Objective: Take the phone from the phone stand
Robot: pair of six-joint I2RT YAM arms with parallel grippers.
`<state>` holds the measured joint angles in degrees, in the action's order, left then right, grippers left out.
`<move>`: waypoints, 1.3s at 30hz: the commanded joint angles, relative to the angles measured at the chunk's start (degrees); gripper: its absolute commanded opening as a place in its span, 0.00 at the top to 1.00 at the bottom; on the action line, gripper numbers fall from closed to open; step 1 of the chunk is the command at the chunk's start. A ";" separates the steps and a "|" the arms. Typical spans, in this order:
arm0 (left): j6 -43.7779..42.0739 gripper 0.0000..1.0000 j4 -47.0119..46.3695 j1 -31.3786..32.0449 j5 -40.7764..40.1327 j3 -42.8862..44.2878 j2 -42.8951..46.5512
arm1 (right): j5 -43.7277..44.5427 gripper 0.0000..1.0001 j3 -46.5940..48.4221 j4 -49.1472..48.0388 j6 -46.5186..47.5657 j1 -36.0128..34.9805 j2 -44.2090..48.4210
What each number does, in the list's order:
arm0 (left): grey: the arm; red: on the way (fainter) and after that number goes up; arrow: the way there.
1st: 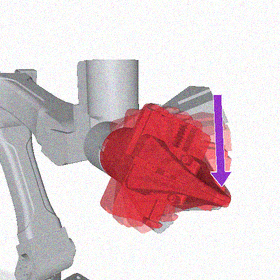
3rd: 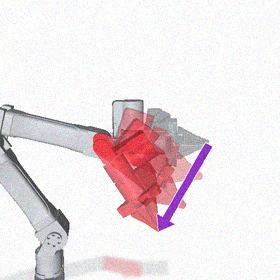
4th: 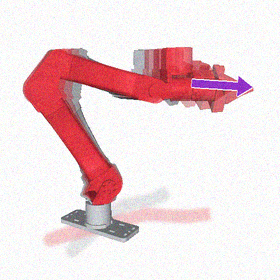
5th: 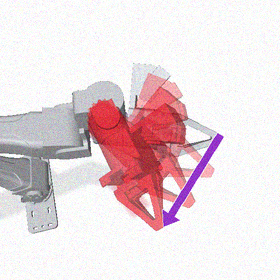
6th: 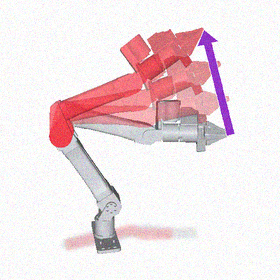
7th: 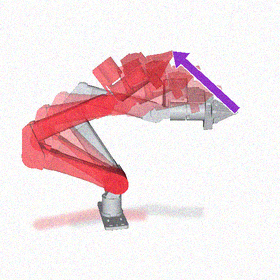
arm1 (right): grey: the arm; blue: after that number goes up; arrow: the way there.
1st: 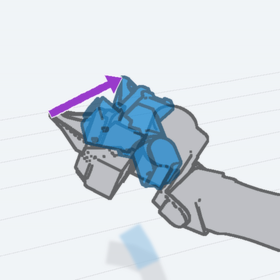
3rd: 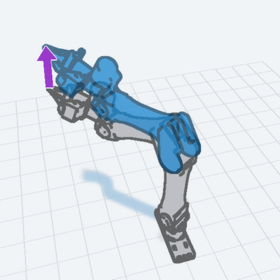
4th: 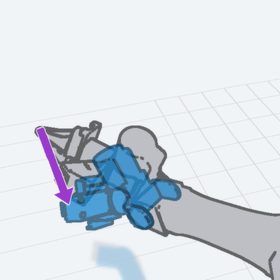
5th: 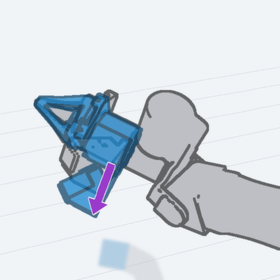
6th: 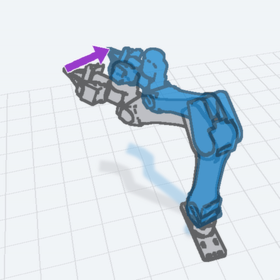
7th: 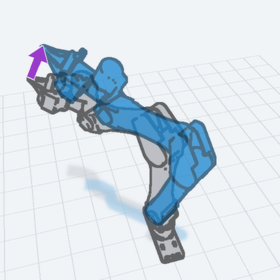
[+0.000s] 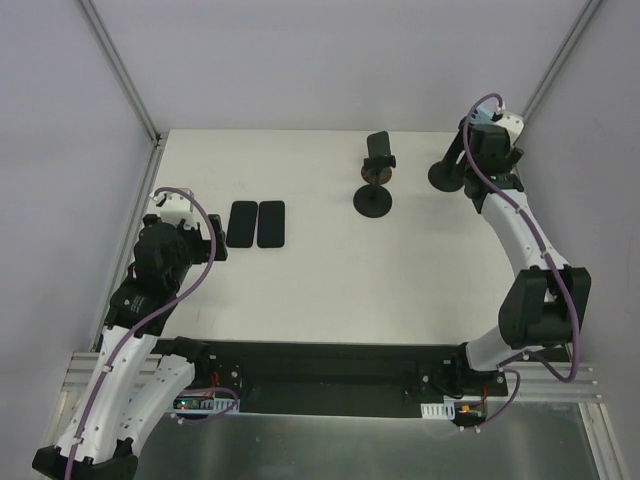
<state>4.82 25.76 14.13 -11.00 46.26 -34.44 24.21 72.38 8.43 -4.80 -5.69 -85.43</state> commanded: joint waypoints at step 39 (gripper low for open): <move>-1.92 0.01 -1.76 -3.67 2.21 -0.65 -3.80 | 2.69 0.96 23.61 -7.45 11.91 3.06 -28.93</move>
<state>3.53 25.61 11.11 -10.46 45.93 -39.57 27.90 101.23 3.31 3.84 -2.37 -123.15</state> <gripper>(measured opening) 0.992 0.534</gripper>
